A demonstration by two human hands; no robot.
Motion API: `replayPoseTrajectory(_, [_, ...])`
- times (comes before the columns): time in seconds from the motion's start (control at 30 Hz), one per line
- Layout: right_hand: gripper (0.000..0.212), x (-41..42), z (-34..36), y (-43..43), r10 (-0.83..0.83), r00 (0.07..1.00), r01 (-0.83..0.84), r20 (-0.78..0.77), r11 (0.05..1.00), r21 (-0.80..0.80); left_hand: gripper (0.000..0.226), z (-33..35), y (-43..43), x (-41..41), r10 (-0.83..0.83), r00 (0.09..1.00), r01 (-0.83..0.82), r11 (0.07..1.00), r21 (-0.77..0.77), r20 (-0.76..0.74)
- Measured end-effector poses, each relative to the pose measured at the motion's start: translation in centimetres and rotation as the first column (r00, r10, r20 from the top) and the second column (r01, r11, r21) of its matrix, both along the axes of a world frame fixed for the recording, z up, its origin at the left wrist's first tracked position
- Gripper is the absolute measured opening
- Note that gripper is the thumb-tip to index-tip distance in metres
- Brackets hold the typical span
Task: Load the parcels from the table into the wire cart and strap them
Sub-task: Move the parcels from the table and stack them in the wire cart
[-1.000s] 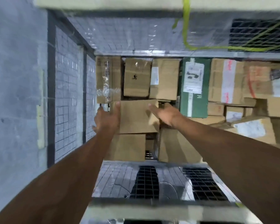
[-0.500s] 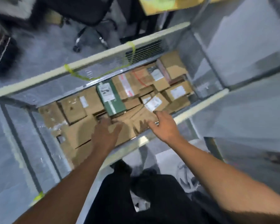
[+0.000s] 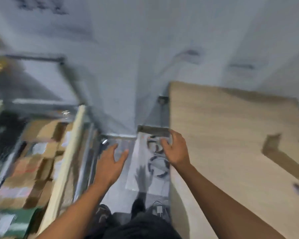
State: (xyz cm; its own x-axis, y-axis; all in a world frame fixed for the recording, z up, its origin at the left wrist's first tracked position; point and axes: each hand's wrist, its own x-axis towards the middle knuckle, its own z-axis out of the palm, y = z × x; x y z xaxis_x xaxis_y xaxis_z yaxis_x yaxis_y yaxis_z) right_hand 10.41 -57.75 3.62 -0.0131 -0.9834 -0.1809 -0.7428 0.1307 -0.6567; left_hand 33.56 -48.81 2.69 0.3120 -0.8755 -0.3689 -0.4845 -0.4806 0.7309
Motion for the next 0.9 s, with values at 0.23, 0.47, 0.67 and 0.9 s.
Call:
replayPoseTrajectory(0.23, [0.059, -19.5, -1.6, 2.4, -0.608, 0.788, 0.615, 0.098, 0.785, -0.075, 0.083, 3.1, -10.5, -18.6, -0.571, 0.821, 0.571, 0.821, -0.029, 0.005])
replayPoseTrajectory(0.47, [0.062, -33.2, -5.9, 6.1, -0.866, 0.484, 0.865, -0.127, 0.495, -0.079, 0.072, -0.7, -18.0, -37.2, -0.837, 0.537, 0.833, 0.546, -0.088, -0.107])
replayPoseTrajectory(0.67, [0.070, -34.0, -14.0, 8.5, -0.765, 0.454, 0.868, -0.457, 0.495, 0.033, 0.080, -5.9, -21.2, -49.9, -0.882, 0.435, 0.879, 0.460, -0.128, -0.180])
replayPoseTrajectory(0.9, [0.074, -34.3, -16.5, 8.5, -0.768, 0.395, 0.869, -0.504, 0.490, -0.066, 0.131, -7.7, -24.6, -67.4, -0.783, 0.572, 0.786, 0.609, -0.112, -0.244])
